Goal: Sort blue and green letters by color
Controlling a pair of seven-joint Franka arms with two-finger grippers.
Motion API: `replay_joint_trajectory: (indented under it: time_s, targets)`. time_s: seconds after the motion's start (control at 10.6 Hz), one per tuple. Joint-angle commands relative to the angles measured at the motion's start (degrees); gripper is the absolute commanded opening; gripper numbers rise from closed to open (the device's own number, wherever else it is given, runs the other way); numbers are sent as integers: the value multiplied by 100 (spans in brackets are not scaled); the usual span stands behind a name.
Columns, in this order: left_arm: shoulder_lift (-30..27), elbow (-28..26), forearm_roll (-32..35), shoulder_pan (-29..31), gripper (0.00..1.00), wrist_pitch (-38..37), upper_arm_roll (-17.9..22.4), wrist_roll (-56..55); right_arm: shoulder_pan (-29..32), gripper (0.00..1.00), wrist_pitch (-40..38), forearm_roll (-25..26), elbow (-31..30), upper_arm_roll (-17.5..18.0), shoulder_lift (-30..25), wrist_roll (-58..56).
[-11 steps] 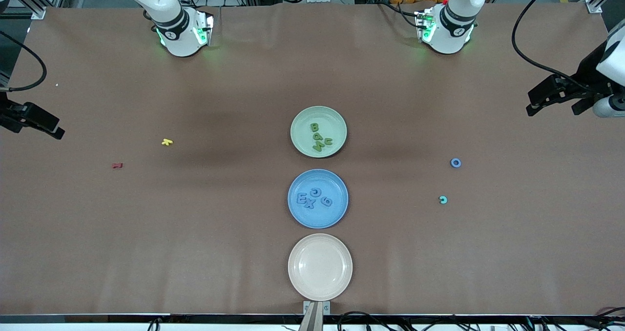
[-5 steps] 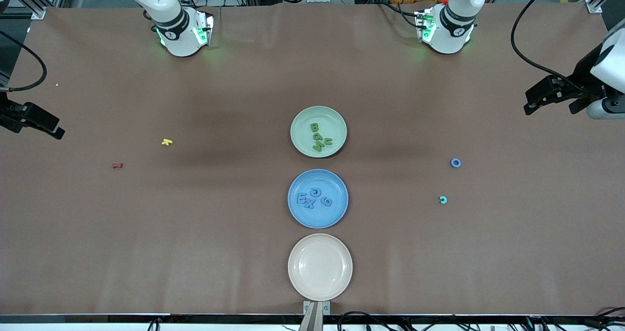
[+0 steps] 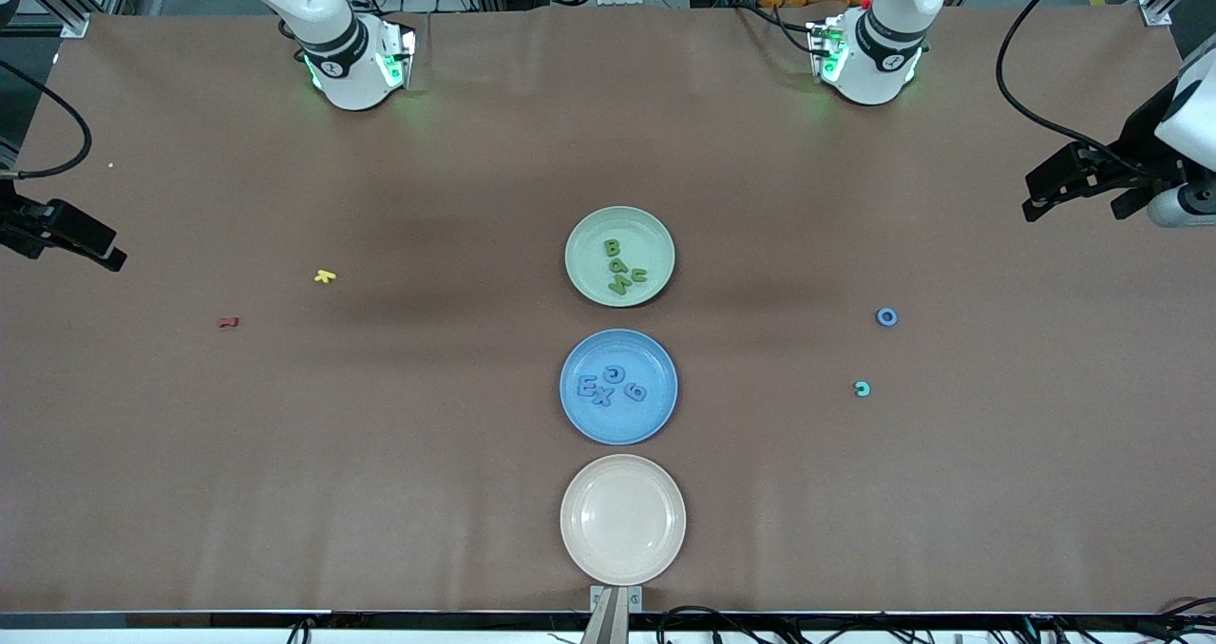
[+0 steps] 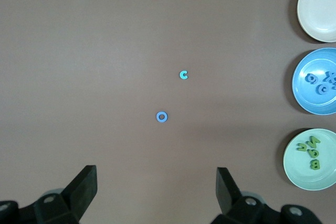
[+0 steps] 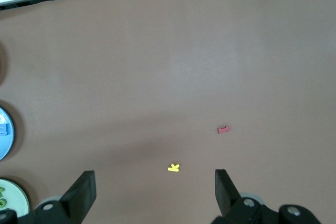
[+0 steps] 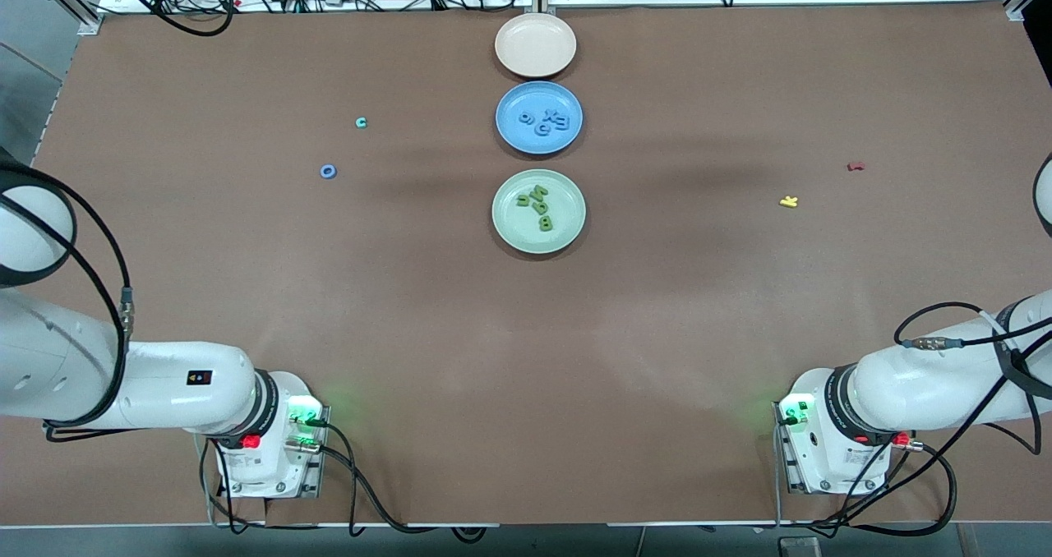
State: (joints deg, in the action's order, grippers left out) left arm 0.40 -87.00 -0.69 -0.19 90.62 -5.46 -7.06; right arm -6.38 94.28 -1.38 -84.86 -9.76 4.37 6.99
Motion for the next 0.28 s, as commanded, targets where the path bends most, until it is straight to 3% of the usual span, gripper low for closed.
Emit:
replay_joint_trajectory:
  time_s: [0.0,0.19]
  targets:
    - [-48,51,78,10,100,-114,-25,46,5,100,11,-20,-40,18,-24,21]
    - [-48,51,87,10,100,-114,-25,55,5,100,20,-20,-40,18,-24,21]
